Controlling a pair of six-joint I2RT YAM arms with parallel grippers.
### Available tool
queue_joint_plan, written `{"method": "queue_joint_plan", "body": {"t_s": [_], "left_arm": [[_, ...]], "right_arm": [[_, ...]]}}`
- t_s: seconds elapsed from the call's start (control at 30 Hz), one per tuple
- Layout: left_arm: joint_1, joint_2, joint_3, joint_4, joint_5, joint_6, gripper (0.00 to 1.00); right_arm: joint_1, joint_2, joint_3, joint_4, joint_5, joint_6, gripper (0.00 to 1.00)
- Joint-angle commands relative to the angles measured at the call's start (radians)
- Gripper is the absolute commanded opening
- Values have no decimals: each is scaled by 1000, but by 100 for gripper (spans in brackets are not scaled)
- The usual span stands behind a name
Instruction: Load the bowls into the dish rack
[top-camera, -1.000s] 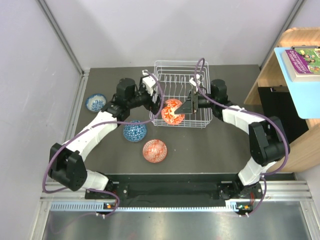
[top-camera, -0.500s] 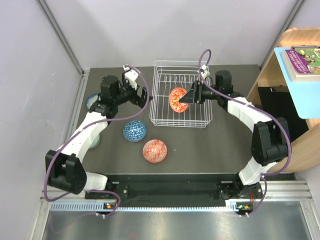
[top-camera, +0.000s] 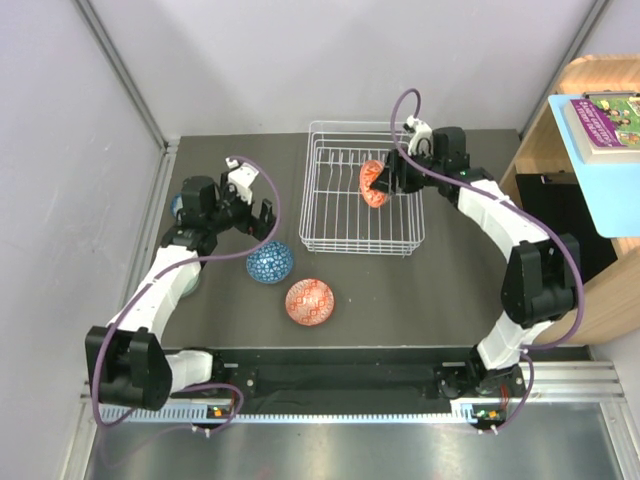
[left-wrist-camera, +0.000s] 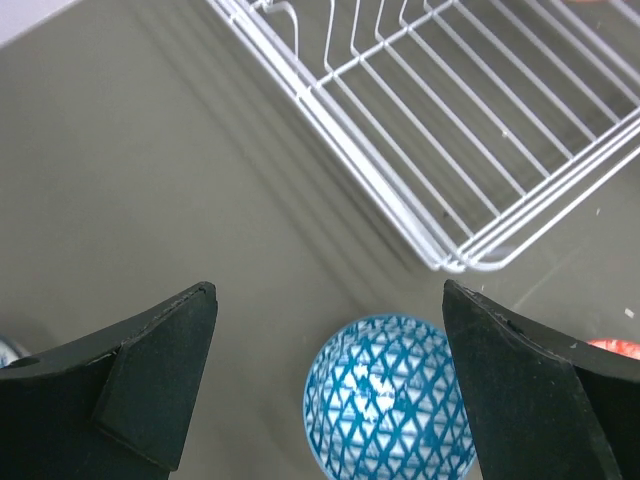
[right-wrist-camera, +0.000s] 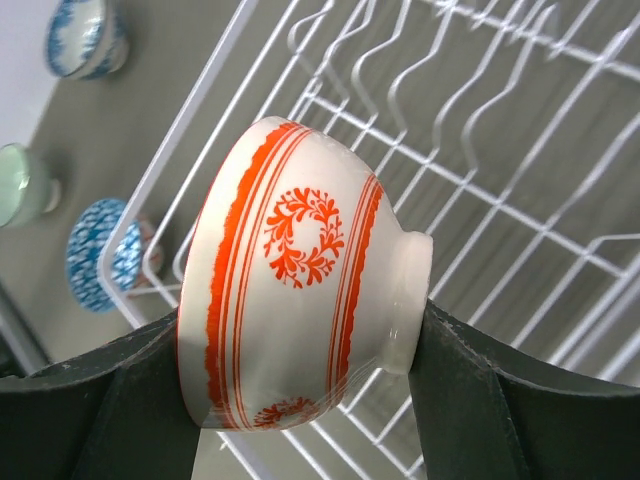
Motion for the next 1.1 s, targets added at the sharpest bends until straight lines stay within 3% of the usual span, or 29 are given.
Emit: {"method": "queue_joint_plan", "body": {"t_s": [0.0, 0.3, 0.6, 1.07], "left_arm": [[40, -79, -56, -22, 50, 54, 99], [80, -200, -165, -88, 19, 121, 99], [112, -298, -255, -83, 6, 121, 99], [166, -329, -281, -61, -2, 115, 99]], "right_arm": [[-7, 9, 132, 19, 114, -61, 0], [-2, 67, 264, 4, 385, -151, 0], [81, 149, 310, 86, 785, -312, 0], [240, 264, 310, 264, 1145, -515, 0]]}}
